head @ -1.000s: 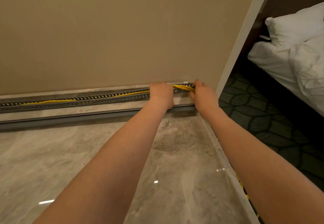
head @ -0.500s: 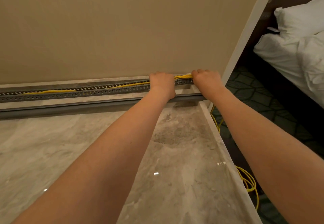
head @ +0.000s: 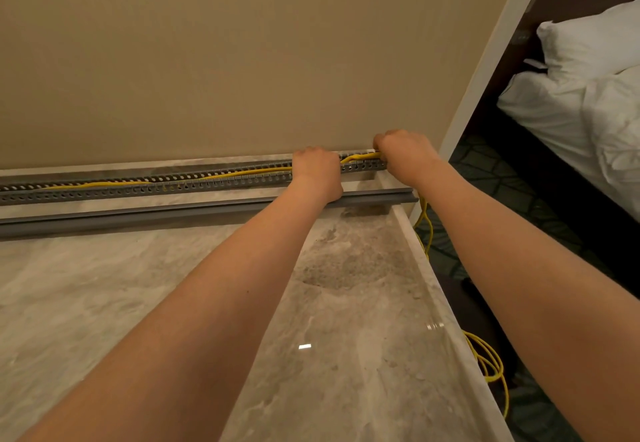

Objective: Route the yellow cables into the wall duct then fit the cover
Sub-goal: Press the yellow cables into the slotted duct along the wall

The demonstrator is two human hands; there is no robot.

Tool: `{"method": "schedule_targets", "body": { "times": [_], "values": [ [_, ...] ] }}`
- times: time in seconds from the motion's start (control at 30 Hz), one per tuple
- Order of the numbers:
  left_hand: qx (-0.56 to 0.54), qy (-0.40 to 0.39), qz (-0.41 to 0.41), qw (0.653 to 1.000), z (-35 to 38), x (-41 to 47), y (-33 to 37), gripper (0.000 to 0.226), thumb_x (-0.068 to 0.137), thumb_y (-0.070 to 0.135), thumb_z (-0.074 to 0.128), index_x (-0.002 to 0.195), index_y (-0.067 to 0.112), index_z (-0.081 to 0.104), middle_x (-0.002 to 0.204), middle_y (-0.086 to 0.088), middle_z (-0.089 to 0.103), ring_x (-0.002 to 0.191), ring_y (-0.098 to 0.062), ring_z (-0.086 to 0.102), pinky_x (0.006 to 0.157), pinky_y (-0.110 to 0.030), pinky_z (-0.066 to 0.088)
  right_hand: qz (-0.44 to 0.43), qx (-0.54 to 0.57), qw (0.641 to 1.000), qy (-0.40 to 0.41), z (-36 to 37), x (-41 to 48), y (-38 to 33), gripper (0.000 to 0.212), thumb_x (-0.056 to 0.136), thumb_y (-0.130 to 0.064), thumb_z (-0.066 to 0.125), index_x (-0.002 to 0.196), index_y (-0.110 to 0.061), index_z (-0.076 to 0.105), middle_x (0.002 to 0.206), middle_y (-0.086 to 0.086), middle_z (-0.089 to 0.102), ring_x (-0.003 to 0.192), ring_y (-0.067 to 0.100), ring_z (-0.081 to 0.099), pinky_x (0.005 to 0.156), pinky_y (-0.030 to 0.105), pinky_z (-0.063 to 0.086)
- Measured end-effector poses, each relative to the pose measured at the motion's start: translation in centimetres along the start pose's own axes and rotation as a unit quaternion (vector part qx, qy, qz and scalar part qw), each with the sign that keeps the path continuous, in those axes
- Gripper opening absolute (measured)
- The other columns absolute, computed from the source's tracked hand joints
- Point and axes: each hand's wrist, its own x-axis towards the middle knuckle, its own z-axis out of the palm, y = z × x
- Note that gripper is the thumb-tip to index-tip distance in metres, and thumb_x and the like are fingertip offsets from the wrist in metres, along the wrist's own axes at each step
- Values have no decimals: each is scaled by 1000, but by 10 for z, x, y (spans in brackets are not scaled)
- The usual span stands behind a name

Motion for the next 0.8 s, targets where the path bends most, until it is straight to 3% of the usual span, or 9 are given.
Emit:
{"method": "schedule_targets", "body": {
  "times": [0.13, 0.33, 0.57, 0.8],
  "values": [
    [-8, -3, -1, 1000, -1, -2, -1, 32, 89, 19, 54, 118, 7, 59, 124, -13, 55, 114, -30, 54, 92, -36, 44, 13, 4, 1000, 15, -1, 2, 1, 26, 91, 4, 47, 115, -3, 53, 113, 19, 63, 103, 35, 60, 79, 40, 49],
    [-13, -10, 2, 1000, -1, -1, -3, 36, 88, 21, 55, 121, 7, 58, 126, -14, 53, 117, -31, 52, 93, -37, 44, -46, -73, 996, 29, -3, 10, -5, 30, 92, 6, 43, 121, 2, 50, 120, 17, 62, 119, 33, 49, 82, 39, 50],
    [-4, -11, 4, 1000, 0, -1, -4, 33, 89, 20, 54, 119, 6, 59, 125, -14, 53, 117, -30, 52, 93, -36, 44, 8, 109, 994, 2, 7, 4, 9, 29, 90, 0, 49, 113, -5, 65, 115, 16, 58, 104, 33, 58, 85, 40, 49],
    [26, -12, 47, 998, -5, 2, -3, 31, 91, 12, 51, 119, 3, 59, 127, -15, 49, 116, -30, 52, 84, -35, 45, 34, 205, 978, 17, 22, -17, 3, 53, 87, -5, 49, 138, -20, 43, 123, 15, 55, 112, 33, 54, 88, 40, 47]
  ]
}}
